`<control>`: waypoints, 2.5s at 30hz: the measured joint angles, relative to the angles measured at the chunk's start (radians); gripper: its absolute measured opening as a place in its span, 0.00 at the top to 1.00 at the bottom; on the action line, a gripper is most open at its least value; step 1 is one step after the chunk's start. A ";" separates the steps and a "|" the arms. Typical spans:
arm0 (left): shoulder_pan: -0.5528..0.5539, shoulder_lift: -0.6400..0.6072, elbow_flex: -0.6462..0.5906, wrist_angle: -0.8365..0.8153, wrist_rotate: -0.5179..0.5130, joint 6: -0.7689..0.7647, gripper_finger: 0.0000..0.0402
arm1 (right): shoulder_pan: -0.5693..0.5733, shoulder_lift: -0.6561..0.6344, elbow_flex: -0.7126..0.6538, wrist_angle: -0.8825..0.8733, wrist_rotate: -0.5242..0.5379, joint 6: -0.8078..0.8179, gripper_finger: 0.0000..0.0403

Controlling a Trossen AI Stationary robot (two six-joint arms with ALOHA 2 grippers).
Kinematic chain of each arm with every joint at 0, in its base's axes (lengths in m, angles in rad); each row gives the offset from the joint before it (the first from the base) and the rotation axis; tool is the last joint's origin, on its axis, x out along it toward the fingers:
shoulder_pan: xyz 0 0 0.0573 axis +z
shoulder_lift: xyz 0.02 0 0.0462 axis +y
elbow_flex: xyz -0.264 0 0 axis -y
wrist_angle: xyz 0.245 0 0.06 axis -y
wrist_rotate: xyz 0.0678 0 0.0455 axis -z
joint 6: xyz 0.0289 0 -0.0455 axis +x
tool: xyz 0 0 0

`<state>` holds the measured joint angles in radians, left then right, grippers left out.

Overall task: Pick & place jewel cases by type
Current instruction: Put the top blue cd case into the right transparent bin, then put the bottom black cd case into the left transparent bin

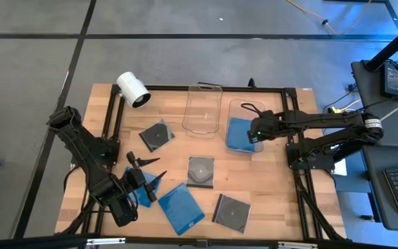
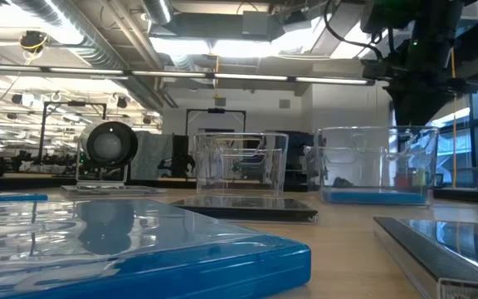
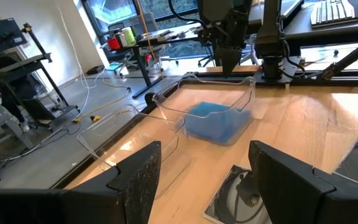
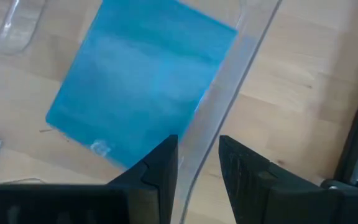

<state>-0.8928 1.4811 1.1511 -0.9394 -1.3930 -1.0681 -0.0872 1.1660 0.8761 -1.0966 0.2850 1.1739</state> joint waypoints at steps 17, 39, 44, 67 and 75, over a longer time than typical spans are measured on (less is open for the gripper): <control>0.000 0.000 0.000 0.000 0.000 0.000 0.40 | 0.136 -0.013 0.000 0.219 0.126 -0.447 0.70; 0.041 0.000 0.000 0.000 -0.019 0.045 0.40 | 0.144 -0.014 0.000 0.260 -0.036 -0.577 0.70; 0.078 0.000 0.000 0.000 -0.019 0.068 0.40 | 0.144 -0.014 0.000 0.263 -0.036 -0.577 0.70; 0.290 0.000 0.000 0.000 -0.055 0.113 0.40 | 0.144 -0.014 -0.001 0.263 -0.035 -0.577 0.70; 0.358 0.000 0.000 0.000 -0.036 0.129 0.40 | 0.144 -0.014 0.000 0.263 -0.035 -0.577 0.70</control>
<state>-0.5353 1.4811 1.1511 -0.9390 -1.4293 -0.9394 0.0566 1.1522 0.8757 -0.8333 0.2497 0.5968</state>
